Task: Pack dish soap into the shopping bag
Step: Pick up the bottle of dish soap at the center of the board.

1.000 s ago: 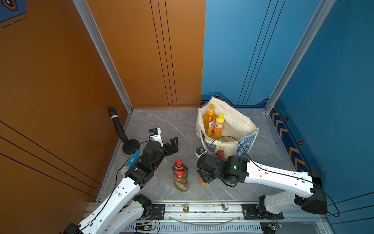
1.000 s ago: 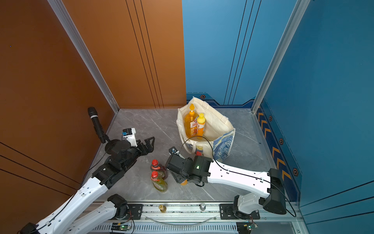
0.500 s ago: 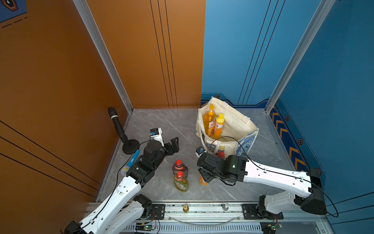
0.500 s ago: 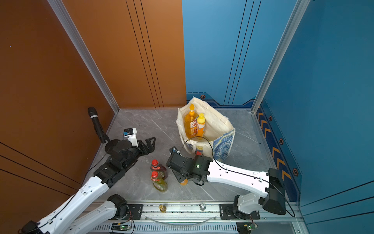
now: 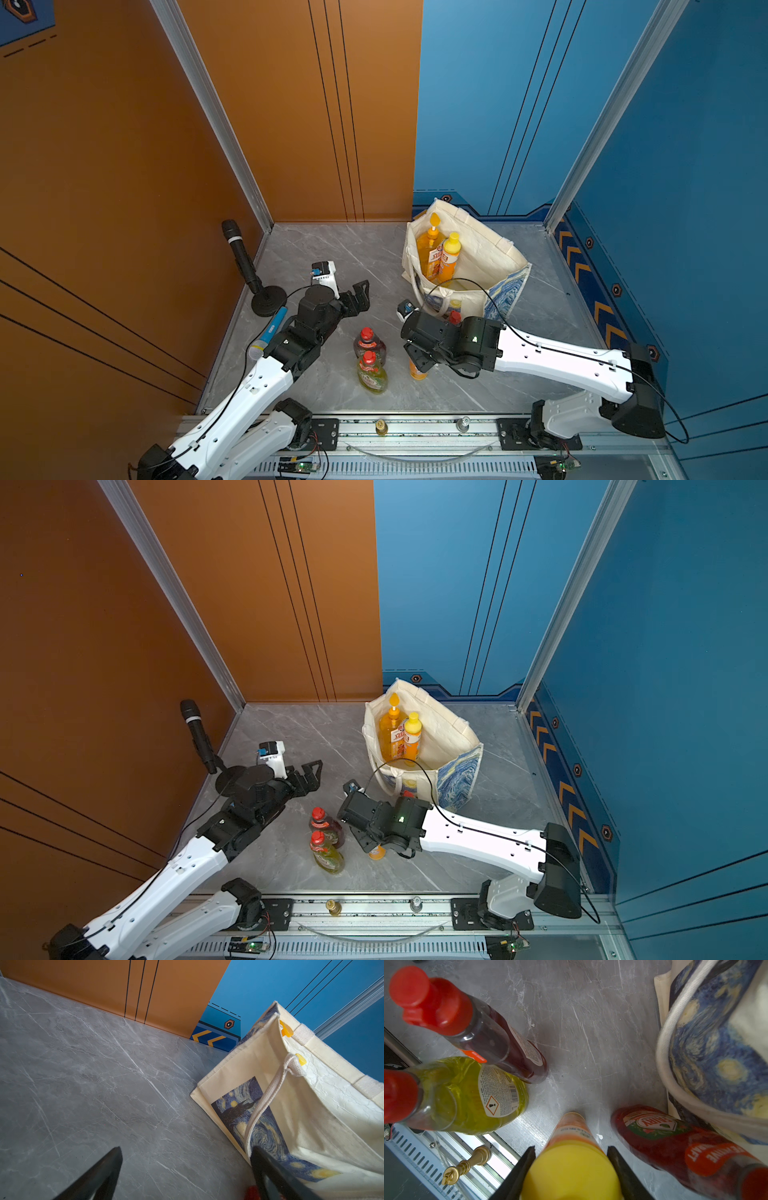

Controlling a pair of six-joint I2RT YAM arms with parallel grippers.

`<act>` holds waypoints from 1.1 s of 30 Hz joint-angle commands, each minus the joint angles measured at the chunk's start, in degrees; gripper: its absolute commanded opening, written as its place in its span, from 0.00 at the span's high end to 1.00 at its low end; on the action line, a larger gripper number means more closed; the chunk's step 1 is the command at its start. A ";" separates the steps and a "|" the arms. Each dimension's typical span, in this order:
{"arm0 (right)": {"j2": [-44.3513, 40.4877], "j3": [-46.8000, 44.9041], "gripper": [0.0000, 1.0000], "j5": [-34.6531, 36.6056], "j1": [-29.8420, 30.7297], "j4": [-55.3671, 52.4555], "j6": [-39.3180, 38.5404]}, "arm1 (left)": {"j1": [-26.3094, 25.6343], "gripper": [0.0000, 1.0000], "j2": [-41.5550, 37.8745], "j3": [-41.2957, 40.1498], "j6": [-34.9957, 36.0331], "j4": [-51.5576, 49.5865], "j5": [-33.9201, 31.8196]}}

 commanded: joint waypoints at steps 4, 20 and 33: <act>0.49 4.78 0.69 0.90 -1.40 -2.04 -2.22 | 0.51 0.02 -0.03 1.41 1.73 0.25 1.47; 1.92 15.48 0.69 2.66 -3.85 -6.52 -4.06 | 0.47 0.02 0.32 1.74 3.25 -1.41 3.14; 3.34 28.03 0.69 2.79 -6.41 -11.71 -5.68 | -0.38 0.02 1.15 3.04 3.19 -2.83 5.16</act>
